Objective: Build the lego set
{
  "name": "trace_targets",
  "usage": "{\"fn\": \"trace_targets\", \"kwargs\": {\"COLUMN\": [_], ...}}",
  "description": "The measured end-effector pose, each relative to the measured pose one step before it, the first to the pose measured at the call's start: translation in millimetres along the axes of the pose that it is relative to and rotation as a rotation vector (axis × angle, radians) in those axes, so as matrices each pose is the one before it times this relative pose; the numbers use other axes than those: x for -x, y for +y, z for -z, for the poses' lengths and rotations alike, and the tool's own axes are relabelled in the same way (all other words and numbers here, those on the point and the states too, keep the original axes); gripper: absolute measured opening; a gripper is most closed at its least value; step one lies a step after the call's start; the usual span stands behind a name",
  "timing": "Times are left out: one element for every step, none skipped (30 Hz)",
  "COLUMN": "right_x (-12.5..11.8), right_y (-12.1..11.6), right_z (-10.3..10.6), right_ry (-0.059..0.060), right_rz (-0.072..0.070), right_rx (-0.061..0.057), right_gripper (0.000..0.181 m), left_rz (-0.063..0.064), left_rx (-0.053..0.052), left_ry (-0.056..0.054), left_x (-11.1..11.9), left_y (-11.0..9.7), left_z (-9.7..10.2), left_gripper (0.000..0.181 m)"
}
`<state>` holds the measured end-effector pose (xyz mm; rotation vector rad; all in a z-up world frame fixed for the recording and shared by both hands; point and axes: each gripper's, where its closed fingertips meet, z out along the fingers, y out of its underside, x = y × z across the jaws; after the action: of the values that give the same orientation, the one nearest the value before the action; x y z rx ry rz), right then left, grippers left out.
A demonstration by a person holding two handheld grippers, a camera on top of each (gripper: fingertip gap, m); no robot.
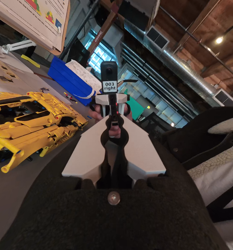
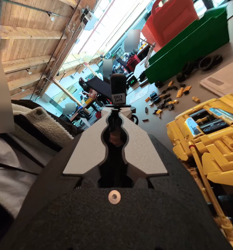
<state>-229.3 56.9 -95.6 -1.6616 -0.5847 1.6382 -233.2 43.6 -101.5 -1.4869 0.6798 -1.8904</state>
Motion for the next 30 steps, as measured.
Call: {"fn": "trace_targets", "kwargs": {"right_x": [-0.15, 0.50, 0.63, 0.47, 0.35, 0.07, 0.03, 0.02, -1.13, -1.64, -1.57, -0.11, 0.60, -0.46, -0.45, 0.12, -0.11, 0.22, 0.71, -0.05, -0.91, -1.08, -0.88, -0.29, -0.23, 0.20, 1.14, 0.75, 0.19, -0.38], "right_y": [-4.11, -6.43, -6.52, -6.12, -5.87, -5.71, -4.00, -0.49, 3.19, 3.80, 2.23, 0.75, 0.92, 1.44, 1.16, 1.91, 1.46, 0.67, 0.87, 0.94, 1.19, 0.85, 0.23, 0.56, 0.55, 0.41, 0.20, -0.04, 0.12, 0.35], "right_z": [0.22, 1.62, 2.35, 2.41, 2.42, 2.29, 1.39, -0.15, -1.34, -1.62, -1.36, -1.07, -1.10, -0.95, -0.84, -0.78, -0.77, -0.62, -0.67, -0.55, -0.42, -0.15, 0.19, -0.11, -0.22, -0.03, 0.12, 0.15, 0.22, 0.22], "right_ry": [0.0134, 0.0083, 0.0025, -0.0010, -0.0067, -0.0083, -0.0136, -0.0163, -0.0091, -0.0035, 0.0007, -0.0049, -0.0061, 0.0047, 0.0071, 0.0034, 0.0053, 0.0014, -0.0044, -0.0020, 0.0036, 0.0045, 0.0024, -0.0022, -0.0020, -0.0027, -0.0059, -0.0025, 0.0019, 0.0044], "right_rz": [0.0139, 0.0082, 0.0022, -0.0021, -0.0072, -0.0140, -0.0212, -0.0280, -0.0239, -0.0132, -0.0035, -0.0003, -0.0012, 0.0042, 0.0124, 0.0110, 0.0095, 0.0078, 0.0001, -0.0020, 0.0001, 0.0017, -0.0002, -0.0043, -0.0065, -0.0055, -0.0006, 0.0020, 0.0044, 0.0046], "right_rx": [-0.0291, -0.0452, -0.0455, -0.0456, -0.0473, -0.0488, -0.0416, -0.0176, 0.0067, 0.0086, -0.0001, -0.0080, -0.0003, 0.0086, 0.0070, 0.0111, 0.0083, 0.0028, 0.0045, 0.0051, 0.0066, 0.0040, -0.0001, 0.0023, 0.0024, 0.0031, 0.0024, 0.0039, 0.0037, 0.0045], "right_gripper": [0.006, 0.007, 0.007, 0.007, 0.006, 0.006, 0.006, 0.006, 0.006, 0.006, 0.006, 0.006, 0.006, 0.006, 0.005, 0.006, 0.006, 0.006, 0.006, 0.006, 0.006, 0.006, 0.006, 0.006, 0.006, 0.006, 0.006, 0.006, 0.006, 0.006], "left_rz": [0.0056, -0.0002, -0.0080, -0.0155, -0.0180, -0.0200, -0.0230, -0.0229, -0.0179, -0.0077, 0.0037, 0.0092, 0.0067, 0.0022, -0.0002, -0.0017, -0.0010, 0.0024, 0.0059, 0.0049, -0.0019, -0.0060, -0.0066, -0.0075, -0.0051, -0.0003, 0.0027, 0.0027, 0.0034, 0.0057], "left_rx": [-0.0145, -0.0144, -0.0118, -0.0050, -0.0024, -0.0065, -0.0113, -0.0131, -0.0151, -0.0157, -0.0106, -0.0016, 0.0051, 0.0049, -0.0011, -0.0046, -0.0034, -0.0012, -0.0006, 0.0002, 0.0047, 0.0058, -0.0006, -0.0054, -0.0057, -0.0042, -0.0024, -0.0002, 0.0021, 0.0001], "left_ry": [-0.0040, -0.0095, -0.0113, -0.0107, -0.0067, -0.0033, -0.0072, -0.0160, -0.0166, -0.0071, 0.0027, 0.0055, 0.0017, 0.0021, 0.0056, 0.0026, -0.0039, -0.0028, 0.0060, 0.0078, 0.0004, -0.0075, -0.0094, -0.0053, -0.0018, 0.0038, 0.0074, 0.0056, 0.0027, 0.0022], "left_x": [1.32, 1.50, 1.00, 0.44, -0.47, -1.15, -0.63, 0.90, 1.41, 0.71, -0.23, -0.23, 0.21, -0.25, -1.17, -0.64, 0.48, 0.69, -0.49, -0.94, -0.12, 0.73, 0.83, 0.39, 0.07, -0.60, -0.97, -0.60, -0.11, 0.05], "left_y": [-2.21, -2.15, -1.90, -0.87, -0.52, -1.11, -2.04, -2.43, -2.87, -2.95, -1.76, -0.21, 0.74, 0.74, -0.40, -0.80, -0.62, -0.32, -0.08, 0.02, 0.79, 0.87, -0.28, -0.82, -0.72, -0.34, -0.20, -0.01, 0.01, -0.29], "left_z": [1.11, 0.66, 0.10, -0.36, -0.44, -0.33, 0.11, 0.67, 1.12, 1.16, 0.77, 0.27, -0.21, -0.25, 0.04, 0.23, 0.44, 0.43, 0.12, 0.06, 0.04, 0.06, 0.36, 0.60, 0.54, 0.30, 0.00, -0.09, -0.12, -0.03], "left_gripper": [0.008, 0.010, 0.014, 0.018, 0.021, 0.021, 0.021, 0.021, 0.021, 0.021, 0.021, 0.021, 0.021, 0.021, 0.021, 0.021, 0.021, 0.020, 0.019, 0.016, 0.012, 0.007, 0.007, 0.007, 0.007, 0.007, 0.007, 0.007, 0.007, 0.007]}}
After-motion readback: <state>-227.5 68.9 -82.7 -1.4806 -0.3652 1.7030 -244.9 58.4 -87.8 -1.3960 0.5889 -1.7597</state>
